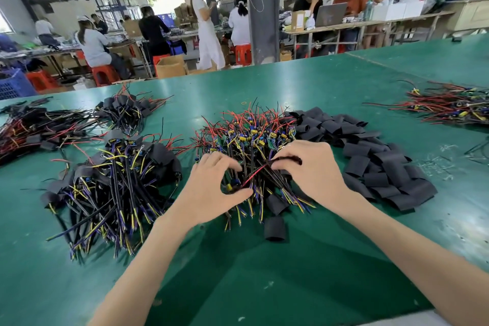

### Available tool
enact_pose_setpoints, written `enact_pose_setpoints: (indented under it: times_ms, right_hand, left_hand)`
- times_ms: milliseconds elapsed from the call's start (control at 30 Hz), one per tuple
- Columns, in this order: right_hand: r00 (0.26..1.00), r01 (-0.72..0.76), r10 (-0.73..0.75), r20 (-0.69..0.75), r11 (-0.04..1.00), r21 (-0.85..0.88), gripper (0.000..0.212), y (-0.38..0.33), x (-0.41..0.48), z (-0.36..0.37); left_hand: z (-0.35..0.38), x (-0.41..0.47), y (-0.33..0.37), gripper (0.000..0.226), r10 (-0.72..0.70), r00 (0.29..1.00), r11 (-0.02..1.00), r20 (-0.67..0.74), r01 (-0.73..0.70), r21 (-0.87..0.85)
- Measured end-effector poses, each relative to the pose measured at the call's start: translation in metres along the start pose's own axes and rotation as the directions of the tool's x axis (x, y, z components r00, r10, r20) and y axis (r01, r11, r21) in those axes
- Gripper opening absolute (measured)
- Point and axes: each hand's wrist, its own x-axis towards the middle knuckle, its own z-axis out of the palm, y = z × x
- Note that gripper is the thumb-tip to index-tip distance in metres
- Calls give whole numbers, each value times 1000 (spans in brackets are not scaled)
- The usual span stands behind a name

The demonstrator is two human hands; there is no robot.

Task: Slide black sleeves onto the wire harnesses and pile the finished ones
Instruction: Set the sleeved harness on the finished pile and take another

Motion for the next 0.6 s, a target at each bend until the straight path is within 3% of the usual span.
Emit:
enact_pose_setpoints:
  times_ms: [100, 300, 467, 600]
  right_hand:
    - [995, -75, 80, -63, 994, 78, 6, 4, 2, -4]
    - [994, -84, 87, -64, 995, 56, 7, 8, 5, -8]
    - [991, -60, 70, 114, 994, -95, 24, 17, 6, -10]
    - [979, 55, -19, 201, 983, -174, 38, 15, 2, -9]
  left_hand:
    - [-1, 0, -10, 28, -87, 988, 994, 129, 77, 78]
    - [-10, 4, -8, 17, -134, 971, 962, 201, 175, -208]
    - [-18, 4, -7, 11, -134, 960, 890, 247, 226, -397]
    - [-17, 1, -3, 12, -74, 968, 874, 238, 178, -452]
